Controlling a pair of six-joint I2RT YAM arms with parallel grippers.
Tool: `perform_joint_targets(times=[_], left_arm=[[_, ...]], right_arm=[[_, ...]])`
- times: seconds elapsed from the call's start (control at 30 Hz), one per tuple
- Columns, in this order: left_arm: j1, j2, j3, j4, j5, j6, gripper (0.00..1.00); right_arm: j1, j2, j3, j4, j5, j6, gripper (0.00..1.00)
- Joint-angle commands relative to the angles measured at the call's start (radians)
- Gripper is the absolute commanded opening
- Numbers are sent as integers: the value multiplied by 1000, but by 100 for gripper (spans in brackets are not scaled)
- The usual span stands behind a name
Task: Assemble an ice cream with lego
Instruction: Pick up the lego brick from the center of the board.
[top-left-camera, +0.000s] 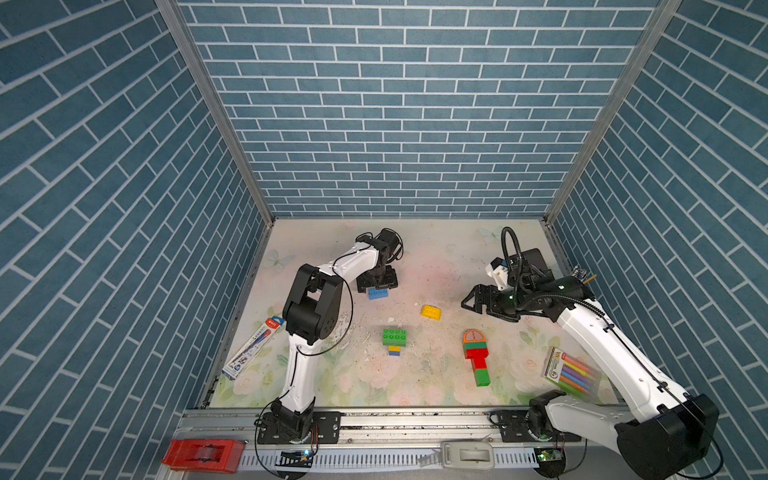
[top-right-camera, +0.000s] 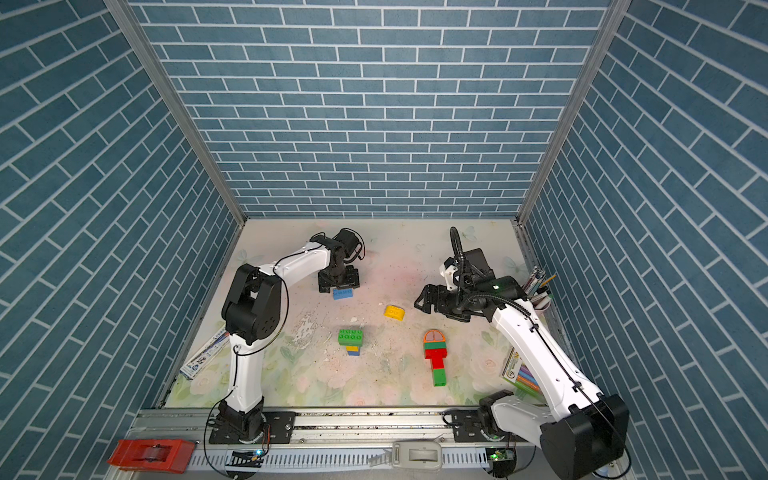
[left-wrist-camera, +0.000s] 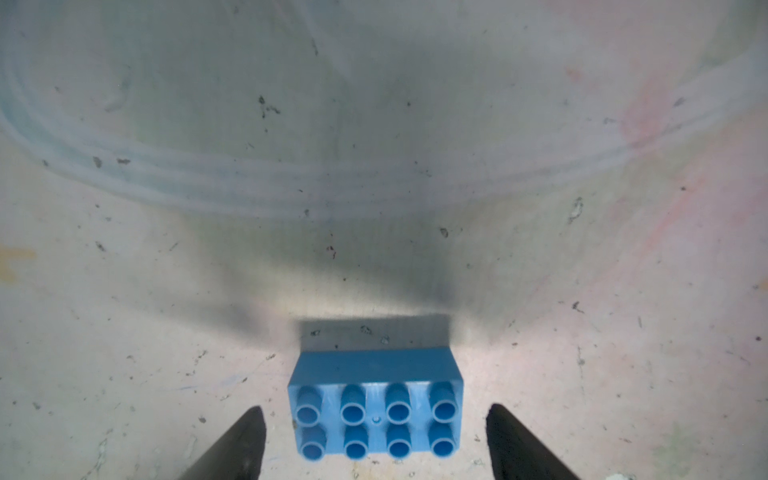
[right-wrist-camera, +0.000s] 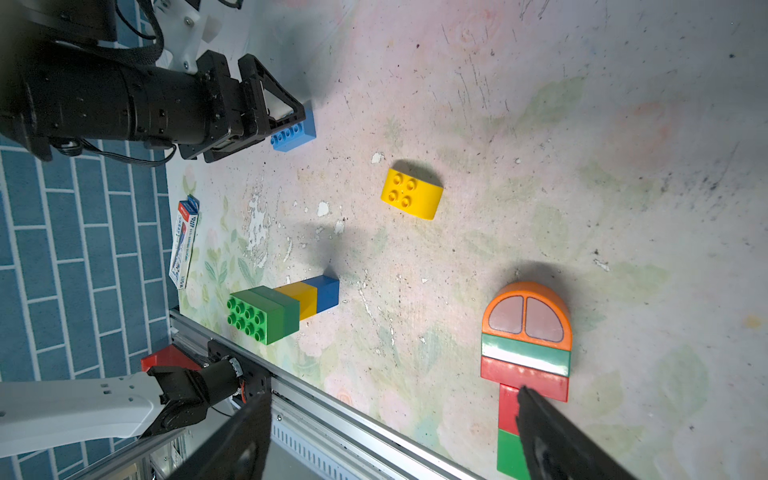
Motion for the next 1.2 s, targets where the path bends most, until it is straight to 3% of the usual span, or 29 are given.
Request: perform_joint_targets(times=[0.0, 0.57, 0.73, 0.93, 1.17], left_arm=[[-4, 31, -14, 0, 0, -12, 83], [-11, 45, -25, 28, 2, -19, 69], [-12, 30, -39, 34, 1, -22, 60], [-24, -25, -42, 10, -5, -14, 47], [-63, -170, -45, -84, -5, 6, 44]], right_arm=[[-5, -6, 2, -9, -11, -29, 93], [-9, -13, 0, -16, -10, -34, 93], [-12, -18, 2, -24, -6, -37, 93], [-15, -20, -1, -21, -9, -37, 93], [-15, -30, -16, -7, -19, -31, 93]])
